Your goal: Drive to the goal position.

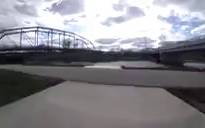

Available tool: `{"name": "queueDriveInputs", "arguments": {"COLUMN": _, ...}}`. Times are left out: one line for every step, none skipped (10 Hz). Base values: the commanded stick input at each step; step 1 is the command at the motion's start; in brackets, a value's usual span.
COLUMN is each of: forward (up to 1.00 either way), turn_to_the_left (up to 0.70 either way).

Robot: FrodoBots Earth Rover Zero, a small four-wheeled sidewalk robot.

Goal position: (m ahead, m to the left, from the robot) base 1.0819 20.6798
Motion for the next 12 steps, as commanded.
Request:
{"name": "queueDriveInputs", "arguments": {"forward": 1.00, "turn_to_the_left": 0.00}}
{"name": "queueDriveInputs", "arguments": {"forward": 1.00, "turn_to_the_left": 0.00}}
{"name": "queueDriveInputs", "arguments": {"forward": 1.00, "turn_to_the_left": 0.00}}
{"name": "queueDriveInputs", "arguments": {"forward": 1.00, "turn_to_the_left": 0.00}}
{"name": "queueDriveInputs", "arguments": {"forward": 1.00, "turn_to_the_left": 0.01}}
{"name": "queueDriveInputs", "arguments": {"forward": 1.00, "turn_to_the_left": 0.17}}
{"name": "queueDriveInputs", "arguments": {"forward": 1.00, "turn_to_the_left": 0.40}}
{"name": "queueDriveInputs", "arguments": {"forward": 1.00, "turn_to_the_left": 0.34}}
{"name": "queueDriveInputs", "arguments": {"forward": 1.00, "turn_to_the_left": 0.18}}
{"name": "queueDriveInputs", "arguments": {"forward": 1.00, "turn_to_the_left": 0.00}}
{"name": "queueDriveInputs", "arguments": {"forward": 1.00, "turn_to_the_left": 0.00}}
{"name": "queueDriveInputs", "arguments": {"forward": 1.00, "turn_to_the_left": 0.01}}
